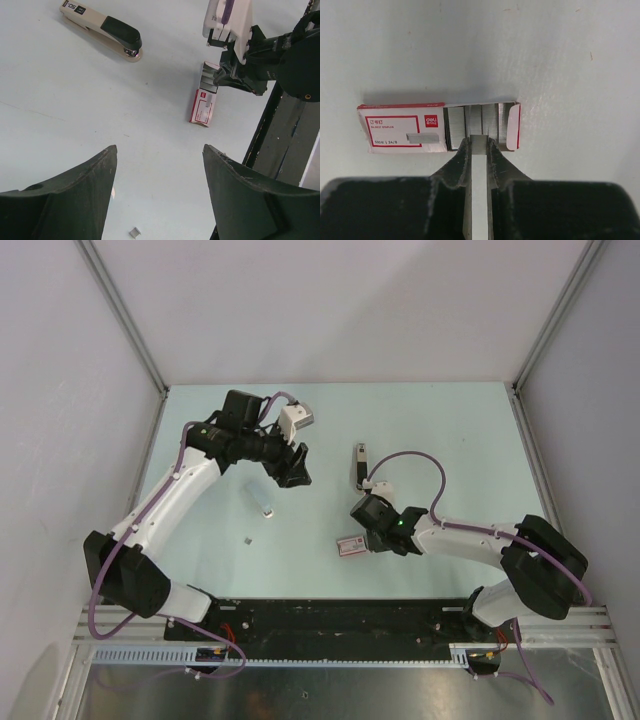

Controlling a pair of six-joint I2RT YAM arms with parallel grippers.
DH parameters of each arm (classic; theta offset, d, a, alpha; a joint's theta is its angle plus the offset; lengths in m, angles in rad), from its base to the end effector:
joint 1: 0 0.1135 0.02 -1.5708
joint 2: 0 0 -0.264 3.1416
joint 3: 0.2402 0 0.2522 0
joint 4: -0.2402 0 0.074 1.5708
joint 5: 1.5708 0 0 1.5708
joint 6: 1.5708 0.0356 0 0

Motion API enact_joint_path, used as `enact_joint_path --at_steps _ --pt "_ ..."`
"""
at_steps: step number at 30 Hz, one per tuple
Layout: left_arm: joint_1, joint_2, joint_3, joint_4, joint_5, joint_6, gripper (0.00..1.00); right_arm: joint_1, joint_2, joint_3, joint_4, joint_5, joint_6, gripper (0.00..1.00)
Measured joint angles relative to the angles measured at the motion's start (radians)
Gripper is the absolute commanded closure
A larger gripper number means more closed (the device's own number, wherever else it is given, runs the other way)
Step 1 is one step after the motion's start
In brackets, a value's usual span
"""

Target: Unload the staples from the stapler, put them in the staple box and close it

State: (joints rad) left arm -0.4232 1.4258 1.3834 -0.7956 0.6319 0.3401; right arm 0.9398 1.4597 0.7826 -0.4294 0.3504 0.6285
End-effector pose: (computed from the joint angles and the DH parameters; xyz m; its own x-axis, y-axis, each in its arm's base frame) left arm 0.2629 -0.1415 0.3479 -0.4082 0.4791 -0.7771 0.8781 0.4388 -0.1908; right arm 0.1676 0.2087 0.1731 -0.8193 -0.1852 -0.5427 -0.2300 0.9731 0.0150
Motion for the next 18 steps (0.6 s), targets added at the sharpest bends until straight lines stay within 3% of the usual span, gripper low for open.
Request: enact_joint_path --at_steps 18 --pt "0.0 0.0 0.0 0.0 0.001 0.0 0.24 -0.002 0.0 0.0 0.0 -0.005 0.0 0.79"
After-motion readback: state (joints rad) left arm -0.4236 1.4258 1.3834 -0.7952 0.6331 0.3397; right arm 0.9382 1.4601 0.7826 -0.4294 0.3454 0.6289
